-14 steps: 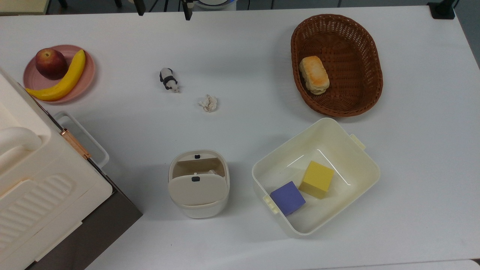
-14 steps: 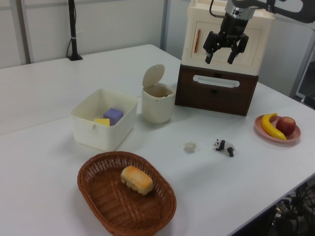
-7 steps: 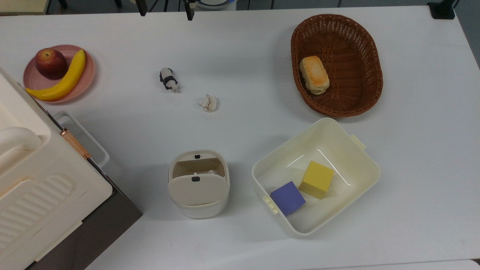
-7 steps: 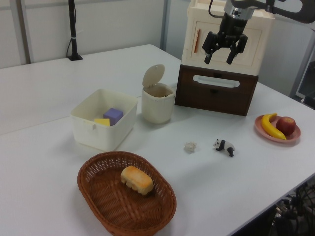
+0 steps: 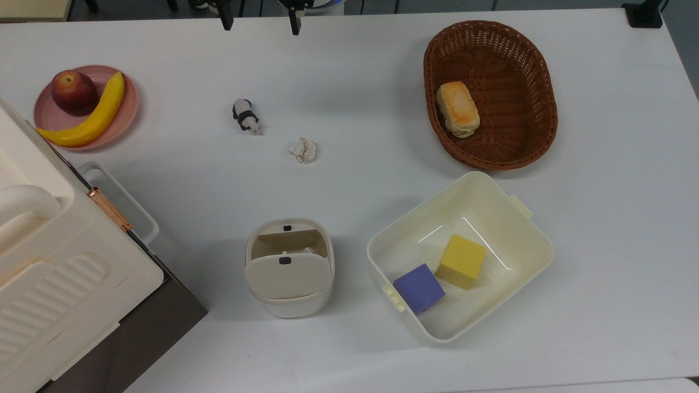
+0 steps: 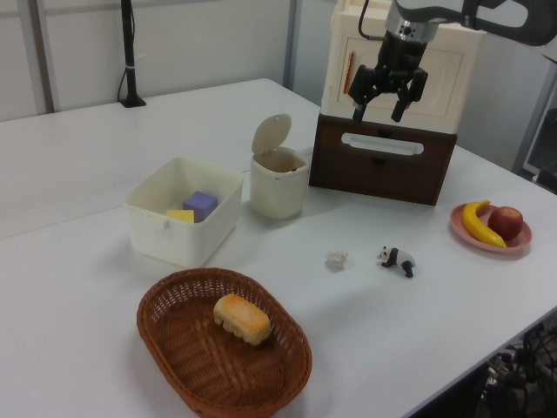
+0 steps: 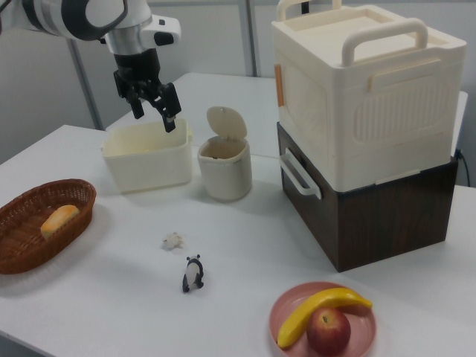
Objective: Grab it up and put it in the trash
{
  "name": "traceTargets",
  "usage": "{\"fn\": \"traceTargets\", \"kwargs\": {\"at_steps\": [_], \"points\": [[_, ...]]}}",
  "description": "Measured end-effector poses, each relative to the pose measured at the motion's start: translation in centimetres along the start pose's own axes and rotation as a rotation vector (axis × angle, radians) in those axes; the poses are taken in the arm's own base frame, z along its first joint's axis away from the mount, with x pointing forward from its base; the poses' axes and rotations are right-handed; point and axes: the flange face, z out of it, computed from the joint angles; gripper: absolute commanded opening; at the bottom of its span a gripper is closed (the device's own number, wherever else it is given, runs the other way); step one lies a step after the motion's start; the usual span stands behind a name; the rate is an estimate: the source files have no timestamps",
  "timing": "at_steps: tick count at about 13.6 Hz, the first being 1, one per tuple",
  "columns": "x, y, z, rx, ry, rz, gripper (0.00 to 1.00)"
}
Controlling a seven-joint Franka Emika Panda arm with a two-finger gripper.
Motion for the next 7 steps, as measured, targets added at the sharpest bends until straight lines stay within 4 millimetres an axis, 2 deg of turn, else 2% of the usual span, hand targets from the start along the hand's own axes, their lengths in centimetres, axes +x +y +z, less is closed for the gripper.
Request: {"fn": "traceTargets", "kwargs": {"at_steps": [2,7], "points": [[0.0,0.0,0.0,0.000,-0.001,0.000,1.00],[-1.6,-0.2,1.0,-0.013,-0.139,-0.010,1.00]]}}
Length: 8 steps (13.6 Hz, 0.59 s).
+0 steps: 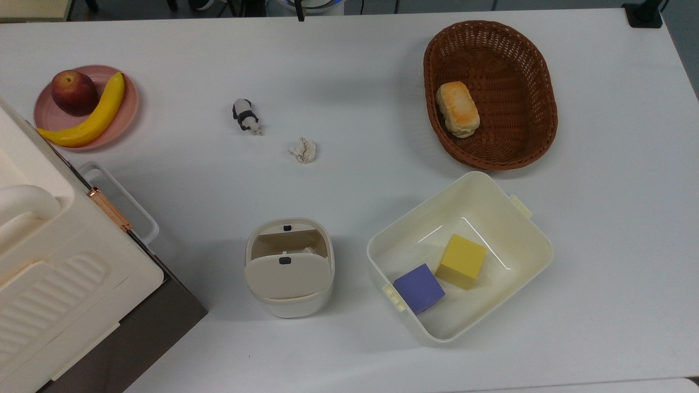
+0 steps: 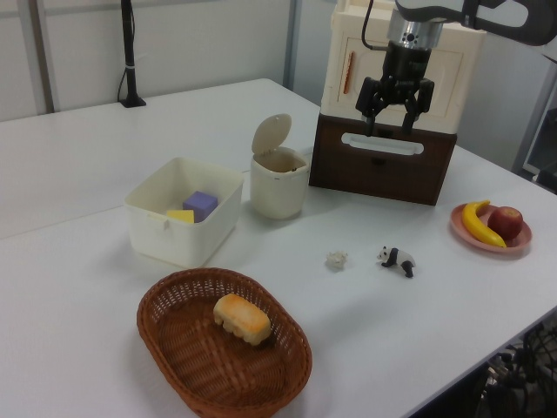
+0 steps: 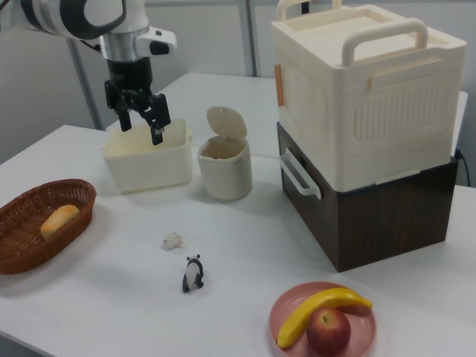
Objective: Grab it up and put it in the trash
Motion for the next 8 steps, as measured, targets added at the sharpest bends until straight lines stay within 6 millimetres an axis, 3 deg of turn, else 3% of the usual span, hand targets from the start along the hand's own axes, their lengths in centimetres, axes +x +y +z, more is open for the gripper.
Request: {"fn": "traceTargets", "kwargs": {"at_steps": [2,4,6,8], "points": [[-0.1,-1.5,0.7,-0.004,-0.011,-0.027,1.00],[0.5,-3.2,2.9,-0.001,0.030,-0.055,1.00],[1.1,-4.9,6.9,0.004,0.077,-0.072,1.00],[1.0,-5.5,10.2,0.003,0.081,-0.070,1.00]]}}
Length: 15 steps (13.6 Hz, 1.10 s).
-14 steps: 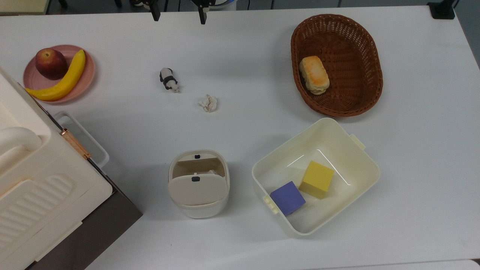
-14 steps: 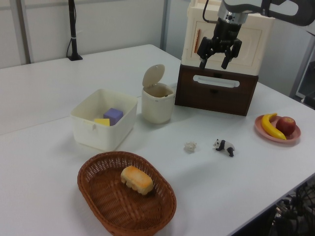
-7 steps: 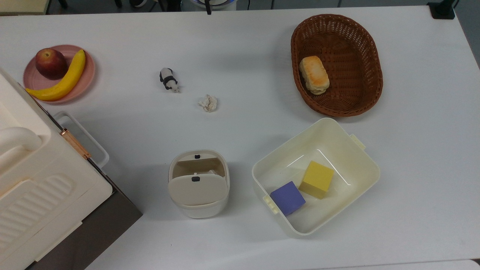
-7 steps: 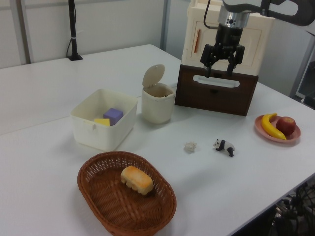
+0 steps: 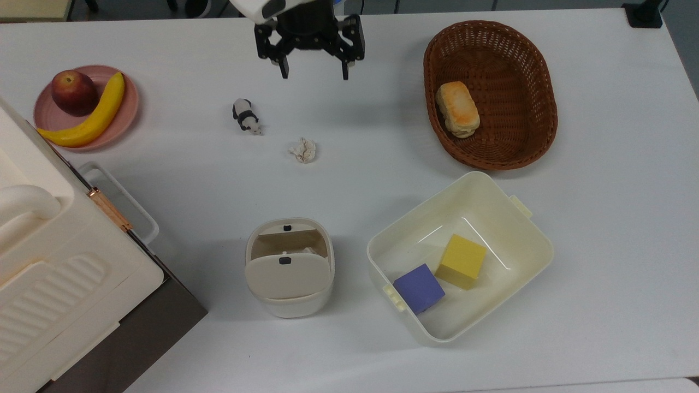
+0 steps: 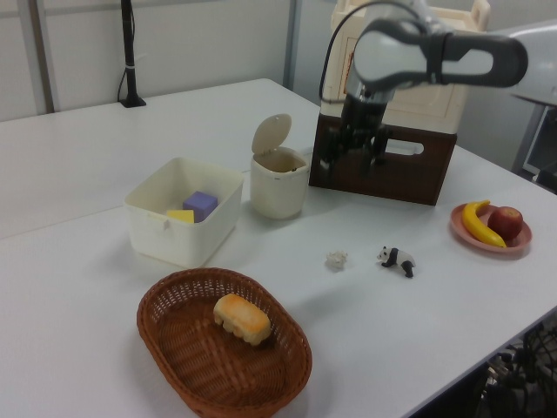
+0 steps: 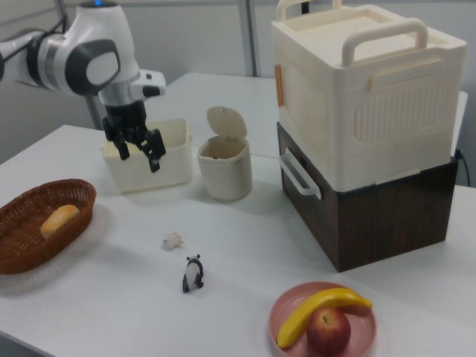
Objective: Grab it up and put it in the trash
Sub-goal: 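Move the open gripper over the white paper scrap and lower it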
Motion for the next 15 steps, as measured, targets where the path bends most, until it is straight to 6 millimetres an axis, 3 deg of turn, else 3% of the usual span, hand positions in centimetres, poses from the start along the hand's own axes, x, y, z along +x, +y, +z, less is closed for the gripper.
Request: {"fn": "traceTargets", "kwargs": {"at_steps": [8,12,15], "points": [[-1.1,1.0,5.4,-0.019,-0.031,0.008,1.00],[-0.3,1.6,10.3,-0.055,-0.081,-0.008,1.00],[-0.1,1.9,12.8,-0.067,-0.118,-0.013,1.00]]}}
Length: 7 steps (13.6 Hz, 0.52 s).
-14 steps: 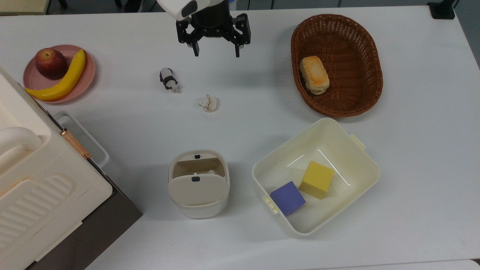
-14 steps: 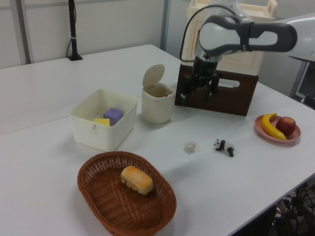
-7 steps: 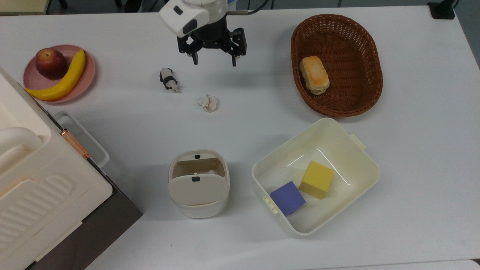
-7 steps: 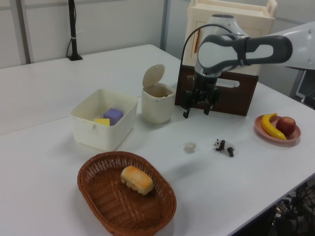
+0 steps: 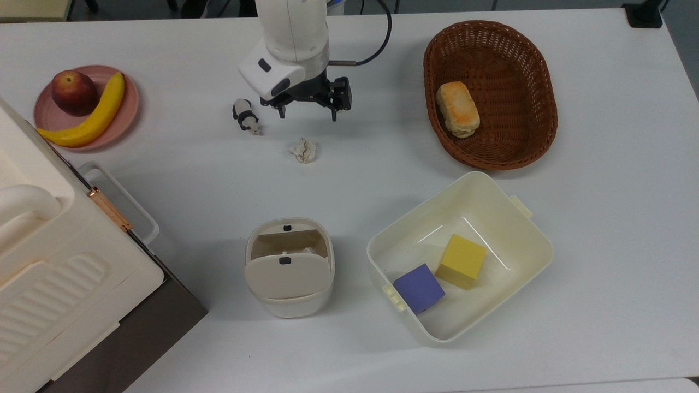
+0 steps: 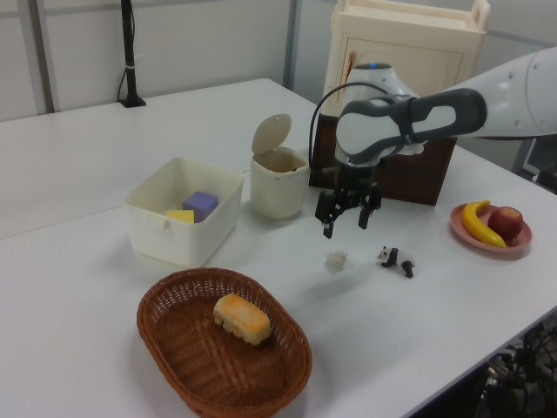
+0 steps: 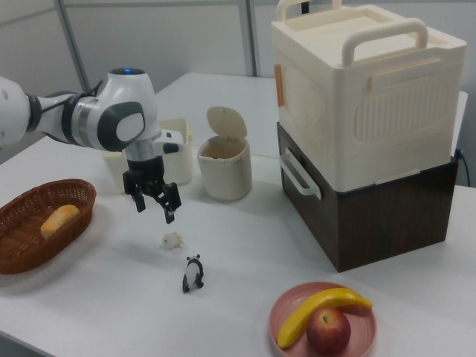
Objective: Grab it up and put it in the trash
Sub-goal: 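Move the open gripper over the white paper scrap and lower it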
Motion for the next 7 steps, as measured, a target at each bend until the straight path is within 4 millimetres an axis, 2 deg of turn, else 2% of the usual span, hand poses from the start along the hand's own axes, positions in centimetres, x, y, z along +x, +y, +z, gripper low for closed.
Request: {"fn": "traceTargets", "kwargs": {"at_steps": [7], "points": [[1.1,0.1,3.9,-0.006,-0.028,-0.006,1.00]]}}
